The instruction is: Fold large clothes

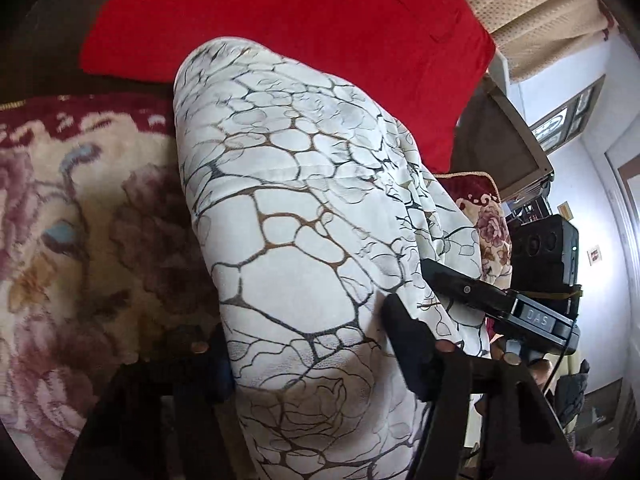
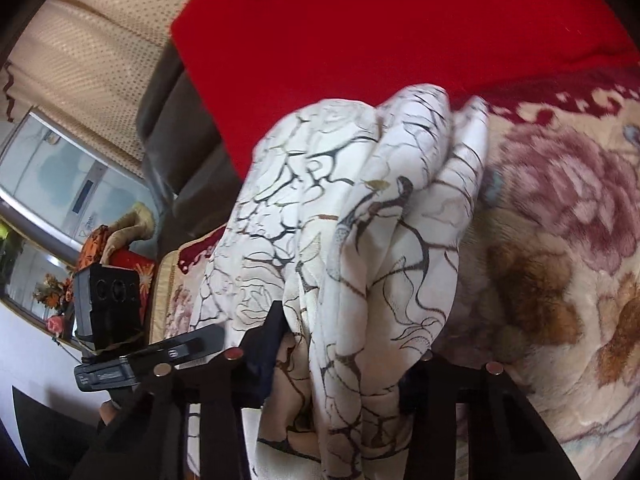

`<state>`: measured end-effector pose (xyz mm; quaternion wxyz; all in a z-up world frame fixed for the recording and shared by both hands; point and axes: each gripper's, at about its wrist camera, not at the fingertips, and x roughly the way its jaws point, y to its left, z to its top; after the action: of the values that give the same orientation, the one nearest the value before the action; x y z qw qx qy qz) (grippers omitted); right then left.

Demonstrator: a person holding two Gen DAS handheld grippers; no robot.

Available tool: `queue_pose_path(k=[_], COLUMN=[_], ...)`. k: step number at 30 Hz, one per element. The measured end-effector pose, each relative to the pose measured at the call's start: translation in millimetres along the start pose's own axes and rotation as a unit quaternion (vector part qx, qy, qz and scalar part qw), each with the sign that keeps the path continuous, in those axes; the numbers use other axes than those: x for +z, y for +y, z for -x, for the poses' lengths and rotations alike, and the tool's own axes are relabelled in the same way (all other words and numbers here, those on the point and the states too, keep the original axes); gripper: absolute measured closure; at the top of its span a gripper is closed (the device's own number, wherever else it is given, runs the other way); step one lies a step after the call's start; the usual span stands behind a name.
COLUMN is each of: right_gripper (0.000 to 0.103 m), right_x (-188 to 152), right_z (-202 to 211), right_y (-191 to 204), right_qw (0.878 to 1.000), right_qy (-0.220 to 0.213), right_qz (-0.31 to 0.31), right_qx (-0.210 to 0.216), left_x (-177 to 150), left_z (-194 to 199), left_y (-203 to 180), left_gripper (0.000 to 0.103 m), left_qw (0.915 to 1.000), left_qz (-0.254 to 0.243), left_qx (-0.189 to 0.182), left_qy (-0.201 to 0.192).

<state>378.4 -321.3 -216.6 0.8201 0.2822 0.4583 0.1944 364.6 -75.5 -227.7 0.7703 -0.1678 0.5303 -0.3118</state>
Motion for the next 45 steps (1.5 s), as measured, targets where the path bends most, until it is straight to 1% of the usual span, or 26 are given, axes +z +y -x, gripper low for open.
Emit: queue_pose_path(k=[5, 7, 10, 12, 13, 14, 15, 16, 17, 19, 20, 21, 23, 26, 28, 30, 32, 34, 36, 37, 38, 39, 42, 43, 44, 45], right_gripper=[0.060, 0.061, 0.062, 0.062, 0.062, 0.063, 0.062, 0.061, 0.053, 0.046, 0.041, 0.041, 0.041, 0.041, 0.041, 0.041, 0.041, 0.042, 0.042, 0.042, 0.042, 0.042, 0.042, 0.042, 0.042, 0.042], right_x=[-5, -7, -12, -19, -24, -28, -34, -41, -47, -53, -52, -51, -48, -53, -60, -65, -77, -82, -93, -100, -105, -107, -102, -100, -99, -99], right_z=[-4, -5, -10, -13, -20, -27, -39, -54, -59, -59, -54, -48, -27, 6, 24, 43, 49, 40, 6, -12, -17, -14, 13, 24, 38, 50], right_y=[35, 45, 63, 69, 67, 63, 54, 41, 29, 11, 10, 14, 24, 47, 62, 74, 88, 92, 90, 83, 80, 82, 95, 100, 107, 117], right_qw=[0.999, 0.999, 0.997, 0.996, 0.996, 0.997, 0.998, 0.999, 0.999, 0.999, 0.999, 0.999, 1.000, 0.996, 0.992, 0.991, 0.991, 0.991, 0.991, 0.989, 0.987, 0.987, 0.991, 0.991, 0.991, 0.990], right_qy=[-0.001, -0.007, -0.013, -0.015, -0.011, -0.003, 0.012, 0.031, 0.039, 0.041, 0.041, 0.038, 0.022, -0.010, -0.036, -0.054, -0.058, -0.038, 0.020, 0.056, 0.063, 0.053, 0.040, 0.031, 0.016, 0.002], right_qz=[0.032, 0.045, 0.063, 0.071, 0.066, 0.057, 0.044, 0.029, 0.012, -0.028, -0.032, -0.030, -0.002, 0.053, 0.084, 0.101, 0.113, 0.121, 0.112, 0.106, 0.106, 0.108, 0.099, 0.100, 0.106, 0.116], right_qx=[0.011, 0.025, 0.049, 0.059, 0.062, 0.058, 0.044, 0.024, 0.013, 0.020, 0.014, 0.007, -0.021, -0.073, -0.090, -0.073, -0.048, -0.046, -0.067, -0.088, -0.100, -0.104, -0.086, -0.084, -0.084, -0.080], left_x=[-4, -5, -13, -23, -27, -34, -39, -44, -49, -48, -46, -49, -54, -69, -81, -92, -100, -106, -106, -105, -105, -105, -112, -113, -114, -116], left_z=[30, 53, 75, 77, 71, 55, 42, 32, 26, 30, 35, 42, 65, 91, 104, 108, 102, 96, 94, 95, 99, 103, 135, 144, 160, 170], left_y=[-3, -6, -11, -9, -6, 3, 10, 14, 14, 7, 6, 8, 5, -10, -19, -18, -11, -7, -9, -11, -15, -20, -49, -57, -69, -78], left_gripper=[0.042, 0.042, 0.042, 0.042, 0.039, 0.037, 0.027, 0.019, 0.018, 0.018, 0.018, 0.018, 0.018, 0.018, 0.017, 0.017, 0.016, 0.013, 0.013, 0.013, 0.013, 0.013, 0.013, 0.013, 0.013, 0.013], left_qw=[0.9993, 0.9980, 0.9945, 0.9916, 0.9907, 0.9885, 0.9848, 0.9807, 0.9784, 0.9793, 0.9806, 0.9808, 0.9780, 0.9713, 0.9667, 0.9596, 0.9538, 0.9499, 0.9474, 0.9475, 0.9465, 0.9428, 0.9236, 0.9185, 0.9108, 0.9062], left_qz=[-0.004, -0.011, -0.024, -0.029, -0.024, -0.018, -0.015, -0.017, -0.026, -0.023, -0.013, -0.007, -0.006, -0.024, -0.031, -0.029, -0.028, -0.024, -0.019, -0.016, -0.015, -0.019, -0.042, -0.044, -0.047, -0.049], left_qx=[0.025, 0.045, 0.082, 0.109, 0.122, 0.146, 0.172, 0.194, 0.203, 0.198, 0.193, 0.192, 0.203, 0.224, 0.236, 0.263, 0.288, 0.302, 0.310, 0.311, 0.314, 0.322, 0.359, 0.367, 0.377, 0.381], left_qy=[-0.027, -0.042, -0.061, -0.062, -0.056, -0.036, -0.020, -0.016, -0.026, -0.033, -0.033, -0.033, -0.048, -0.078, -0.094, -0.095, -0.081, -0.079, -0.078, -0.073, -0.073, -0.082, -0.127, -0.139, -0.162, -0.176])
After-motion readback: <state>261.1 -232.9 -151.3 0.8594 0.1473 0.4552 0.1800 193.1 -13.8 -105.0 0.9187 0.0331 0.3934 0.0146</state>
